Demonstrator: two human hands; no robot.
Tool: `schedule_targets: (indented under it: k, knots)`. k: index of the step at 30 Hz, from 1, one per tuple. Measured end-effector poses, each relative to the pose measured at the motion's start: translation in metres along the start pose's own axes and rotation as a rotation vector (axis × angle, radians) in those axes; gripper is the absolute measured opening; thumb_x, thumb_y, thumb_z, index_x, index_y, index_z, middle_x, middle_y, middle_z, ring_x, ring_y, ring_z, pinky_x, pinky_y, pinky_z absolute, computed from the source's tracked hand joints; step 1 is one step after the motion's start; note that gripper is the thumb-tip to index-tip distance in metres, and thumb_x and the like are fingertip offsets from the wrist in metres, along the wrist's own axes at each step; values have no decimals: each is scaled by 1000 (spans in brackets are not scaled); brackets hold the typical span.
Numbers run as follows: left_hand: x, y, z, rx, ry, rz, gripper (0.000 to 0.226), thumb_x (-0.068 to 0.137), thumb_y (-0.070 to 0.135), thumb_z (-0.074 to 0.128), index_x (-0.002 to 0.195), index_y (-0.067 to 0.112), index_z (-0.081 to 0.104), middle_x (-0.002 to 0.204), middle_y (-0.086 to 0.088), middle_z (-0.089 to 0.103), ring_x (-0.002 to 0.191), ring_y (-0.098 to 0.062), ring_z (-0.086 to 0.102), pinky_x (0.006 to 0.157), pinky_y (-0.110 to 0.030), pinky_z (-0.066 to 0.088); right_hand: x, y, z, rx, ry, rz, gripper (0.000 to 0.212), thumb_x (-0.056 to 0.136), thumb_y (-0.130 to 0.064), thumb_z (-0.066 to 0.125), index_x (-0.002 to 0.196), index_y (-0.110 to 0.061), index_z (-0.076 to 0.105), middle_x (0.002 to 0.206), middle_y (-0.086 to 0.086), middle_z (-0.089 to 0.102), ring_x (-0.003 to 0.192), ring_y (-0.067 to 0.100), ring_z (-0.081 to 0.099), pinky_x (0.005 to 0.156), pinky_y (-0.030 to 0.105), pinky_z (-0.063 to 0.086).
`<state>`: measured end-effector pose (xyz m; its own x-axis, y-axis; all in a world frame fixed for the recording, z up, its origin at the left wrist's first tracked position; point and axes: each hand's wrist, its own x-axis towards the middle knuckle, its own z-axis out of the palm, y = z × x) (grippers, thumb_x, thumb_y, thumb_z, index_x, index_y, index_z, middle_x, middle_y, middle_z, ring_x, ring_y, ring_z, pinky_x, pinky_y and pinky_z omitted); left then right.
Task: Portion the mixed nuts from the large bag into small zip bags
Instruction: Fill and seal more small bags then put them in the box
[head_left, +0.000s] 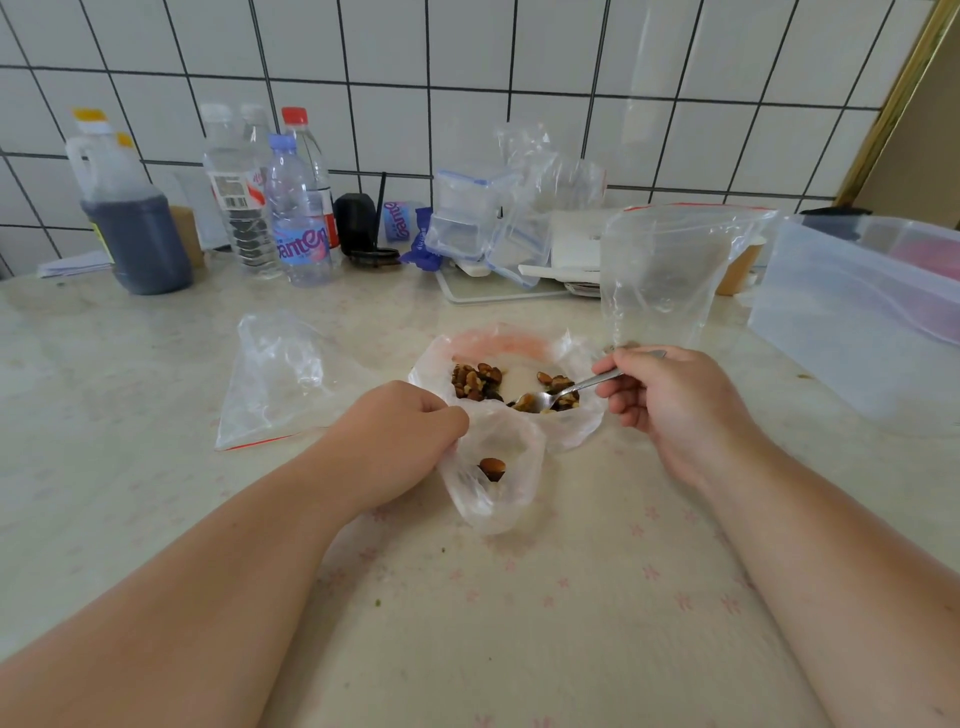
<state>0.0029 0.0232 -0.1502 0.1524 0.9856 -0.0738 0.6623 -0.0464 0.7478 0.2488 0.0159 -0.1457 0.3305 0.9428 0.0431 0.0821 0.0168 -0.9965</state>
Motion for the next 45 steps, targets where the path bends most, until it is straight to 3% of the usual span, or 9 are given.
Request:
schedule_targets:
  k: [9,18,25,30,35,40,45]
  knots:
    - [1,-1,0,-3,-13,6,34,86,34,58,54,24,54,46,8,38,41,-13,32,52,-26,31,-8,1,10,173,-129,123,21,97,-6,55,85,-1,72,67,10,70,55,12,65,51,20,54]
    - [2,-1,0,14,-8,8,38,87,35,58,52,23,50,46,9,35,40,-12,32,49,-24,31,-1,-5,2,405,-25,234,28,100,-12,52,80,-2,69,58,6,68,48,8,63,44,18,51]
    - [1,-1,0,-6,-13,13,34,87,34,58,57,22,49,48,6,34,42,-14,30,49,-24,30,-7,-17,-4,471,-101,207,30,98,-16,51,80,-2,70,58,7,62,47,11,53,42,19,43]
    - [1,-1,0,-23,-15,13,37,90,34,58,55,22,53,47,5,37,41,-14,31,54,-27,32,-17,-22,2,350,-244,106,38,98,-15,50,68,-6,71,57,9,58,45,13,48,41,21,38]
    - [1,0,0,-18,-17,19,35,92,34,58,60,20,53,47,5,35,42,-13,30,54,-28,31,-27,-18,4,117,-407,-182,31,99,-18,55,77,-10,75,67,10,66,54,16,55,50,22,44]
    - [1,-1,0,-17,-18,13,37,90,31,57,55,21,49,45,8,33,40,-13,30,50,-25,28,-36,-16,3,-191,-607,-420,23,93,-33,58,89,-21,78,82,4,72,71,17,63,64,23,50]
    - [1,-1,-1,-17,-22,8,34,89,32,57,58,21,51,47,6,34,42,-14,30,48,-24,27,-31,-16,-1,-21,-491,-429,23,93,-23,58,84,-17,79,75,5,70,66,15,62,63,23,51]
